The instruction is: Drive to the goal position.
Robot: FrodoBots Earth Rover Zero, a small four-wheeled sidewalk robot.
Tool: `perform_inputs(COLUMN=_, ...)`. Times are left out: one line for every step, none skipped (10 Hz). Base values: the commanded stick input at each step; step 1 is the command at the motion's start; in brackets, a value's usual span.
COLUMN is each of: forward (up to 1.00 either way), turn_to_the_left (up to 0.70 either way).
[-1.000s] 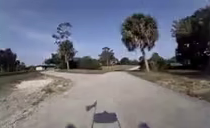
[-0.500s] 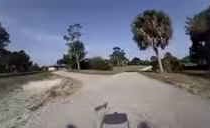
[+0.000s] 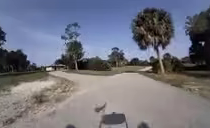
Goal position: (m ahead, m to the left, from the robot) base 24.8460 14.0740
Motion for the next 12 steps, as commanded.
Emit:
perform_inputs(forward=1.0, turn_to_the_left=0.4)
perform_inputs(forward=1.0, turn_to_the_left=0.36)
perform_inputs(forward=1.0, turn_to_the_left=0.28)
perform_inputs(forward=1.0, turn_to_the_left=0.05)
perform_inputs(forward=1.0, turn_to_the_left=0.04)
perform_inputs(forward=1.0, turn_to_the_left=0.04)
perform_inputs(forward=1.0, turn_to_the_left=0.04)
perform_inputs(forward=1.0, turn_to_the_left=0.04)
perform_inputs(forward=1.0, turn_to_the_left=0.05)
perform_inputs(forward=1.0, turn_to_the_left=0.11)
perform_inputs(forward=1.0, turn_to_the_left=0.16)
perform_inputs(forward=1.0, turn_to_the_left=0.18)
